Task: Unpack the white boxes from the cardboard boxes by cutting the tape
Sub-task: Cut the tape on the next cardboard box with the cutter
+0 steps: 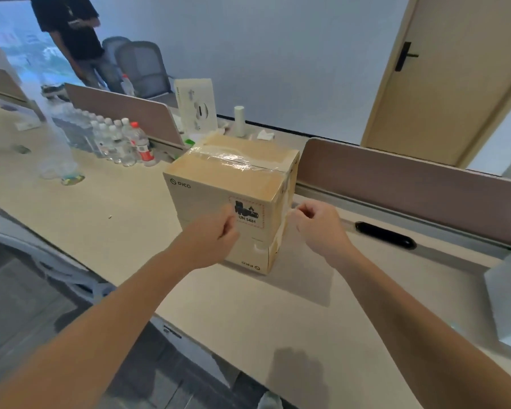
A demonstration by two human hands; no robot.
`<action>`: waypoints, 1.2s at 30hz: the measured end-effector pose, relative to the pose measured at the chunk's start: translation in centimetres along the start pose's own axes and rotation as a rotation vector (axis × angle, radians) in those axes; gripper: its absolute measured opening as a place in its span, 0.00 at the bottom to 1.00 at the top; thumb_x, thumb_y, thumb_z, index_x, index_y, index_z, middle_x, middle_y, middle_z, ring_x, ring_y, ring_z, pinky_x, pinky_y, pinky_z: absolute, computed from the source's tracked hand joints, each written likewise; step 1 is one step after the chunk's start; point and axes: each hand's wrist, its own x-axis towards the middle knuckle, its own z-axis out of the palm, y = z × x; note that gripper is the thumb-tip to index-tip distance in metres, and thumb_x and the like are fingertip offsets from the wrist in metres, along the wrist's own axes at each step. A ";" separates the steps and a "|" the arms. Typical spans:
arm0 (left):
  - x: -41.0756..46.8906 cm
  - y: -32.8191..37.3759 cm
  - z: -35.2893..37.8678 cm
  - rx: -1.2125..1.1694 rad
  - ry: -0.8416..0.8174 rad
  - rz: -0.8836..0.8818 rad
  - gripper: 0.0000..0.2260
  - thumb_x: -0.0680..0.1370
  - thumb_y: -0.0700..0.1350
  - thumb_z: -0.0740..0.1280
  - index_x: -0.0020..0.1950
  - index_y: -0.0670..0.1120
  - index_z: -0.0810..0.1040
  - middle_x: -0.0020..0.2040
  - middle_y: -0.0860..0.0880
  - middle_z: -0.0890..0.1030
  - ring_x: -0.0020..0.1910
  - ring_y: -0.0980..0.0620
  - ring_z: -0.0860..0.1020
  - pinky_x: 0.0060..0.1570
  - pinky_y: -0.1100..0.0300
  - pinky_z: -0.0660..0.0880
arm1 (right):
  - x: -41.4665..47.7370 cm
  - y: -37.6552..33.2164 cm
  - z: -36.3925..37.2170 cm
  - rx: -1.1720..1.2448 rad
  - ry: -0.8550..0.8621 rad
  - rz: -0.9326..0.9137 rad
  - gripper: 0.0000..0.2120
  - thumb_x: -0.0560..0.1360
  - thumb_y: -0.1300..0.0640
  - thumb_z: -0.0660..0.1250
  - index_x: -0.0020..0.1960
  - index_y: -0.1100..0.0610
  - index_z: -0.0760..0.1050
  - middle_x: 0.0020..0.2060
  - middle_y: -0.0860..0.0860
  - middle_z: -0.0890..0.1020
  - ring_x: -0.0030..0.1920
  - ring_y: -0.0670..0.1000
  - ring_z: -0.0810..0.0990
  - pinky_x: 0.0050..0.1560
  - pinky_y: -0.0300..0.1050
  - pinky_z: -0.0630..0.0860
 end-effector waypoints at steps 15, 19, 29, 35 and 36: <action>22.0 -11.3 -5.6 0.306 0.135 -0.161 0.24 0.79 0.52 0.59 0.73 0.44 0.70 0.71 0.39 0.68 0.71 0.38 0.62 0.71 0.49 0.57 | 18.3 0.2 5.6 0.088 0.036 0.462 0.41 0.76 0.35 0.59 0.77 0.61 0.55 0.69 0.54 0.70 0.66 0.57 0.71 0.66 0.55 0.70; 25.3 -15.1 -6.1 0.350 0.050 -0.256 0.28 0.78 0.60 0.58 0.70 0.41 0.69 0.70 0.37 0.69 0.69 0.36 0.66 0.67 0.44 0.63 | 19.9 0.1 7.1 0.096 0.100 0.561 0.46 0.72 0.31 0.59 0.78 0.58 0.52 0.71 0.54 0.70 0.67 0.60 0.71 0.66 0.59 0.71; 28.4 -18.7 -6.3 0.136 -0.093 -0.386 0.34 0.79 0.66 0.59 0.65 0.35 0.74 0.63 0.34 0.78 0.61 0.35 0.76 0.51 0.50 0.70 | 20.5 0.8 7.9 -0.152 0.217 0.507 0.30 0.78 0.37 0.59 0.69 0.59 0.62 0.61 0.54 0.76 0.57 0.57 0.75 0.53 0.52 0.73; 27.5 -18.3 -6.2 0.110 -0.036 -0.390 0.31 0.81 0.62 0.58 0.66 0.34 0.72 0.63 0.34 0.77 0.63 0.34 0.75 0.56 0.48 0.71 | 19.9 0.1 8.0 -0.067 0.215 0.534 0.28 0.80 0.39 0.57 0.70 0.58 0.62 0.62 0.54 0.75 0.60 0.57 0.75 0.62 0.59 0.73; 27.3 -18.0 -6.4 0.105 -0.033 -0.393 0.30 0.81 0.61 0.58 0.65 0.34 0.72 0.63 0.34 0.77 0.62 0.34 0.75 0.54 0.48 0.70 | 19.7 0.2 8.0 -0.042 0.228 0.536 0.26 0.80 0.40 0.57 0.70 0.58 0.62 0.61 0.54 0.75 0.59 0.57 0.75 0.61 0.58 0.74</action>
